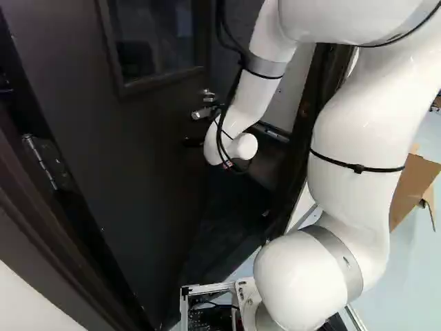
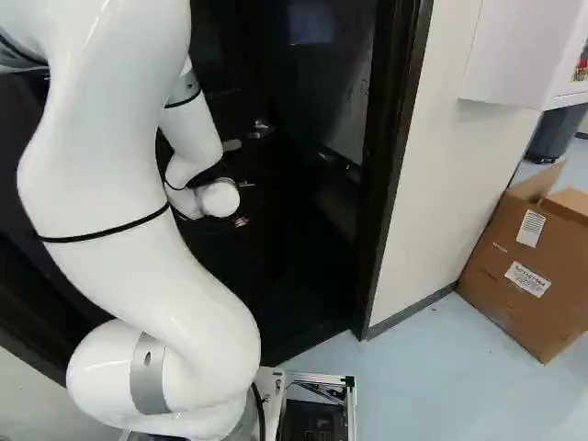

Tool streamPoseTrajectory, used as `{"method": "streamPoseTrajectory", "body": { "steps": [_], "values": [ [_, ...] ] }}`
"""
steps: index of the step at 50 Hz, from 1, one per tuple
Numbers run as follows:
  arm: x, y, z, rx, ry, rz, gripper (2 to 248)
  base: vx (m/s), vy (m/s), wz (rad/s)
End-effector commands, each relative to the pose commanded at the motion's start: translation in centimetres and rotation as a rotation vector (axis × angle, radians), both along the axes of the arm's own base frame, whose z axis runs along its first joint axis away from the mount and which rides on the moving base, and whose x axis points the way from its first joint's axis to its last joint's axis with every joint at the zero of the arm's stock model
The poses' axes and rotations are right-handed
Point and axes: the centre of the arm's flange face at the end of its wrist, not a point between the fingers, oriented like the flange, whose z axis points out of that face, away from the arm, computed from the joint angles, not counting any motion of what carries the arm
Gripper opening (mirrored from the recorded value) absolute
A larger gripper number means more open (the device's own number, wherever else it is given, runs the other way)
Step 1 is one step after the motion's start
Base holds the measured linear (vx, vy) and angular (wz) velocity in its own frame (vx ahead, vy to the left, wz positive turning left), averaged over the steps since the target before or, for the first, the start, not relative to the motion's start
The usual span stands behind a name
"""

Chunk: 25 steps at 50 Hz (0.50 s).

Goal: Open the door and move inside

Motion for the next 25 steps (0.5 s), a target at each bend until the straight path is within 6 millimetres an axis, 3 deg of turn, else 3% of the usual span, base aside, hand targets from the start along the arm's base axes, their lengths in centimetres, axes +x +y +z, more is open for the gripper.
{"method": "streamPoseTrajectory", "body": {
  "steps": [25],
  "values": [
    [0.5, 3.0, -0.1, 0.001, -0.004, 0.060, 247, 0.000, 0.000, 0.000]
  ]
}}
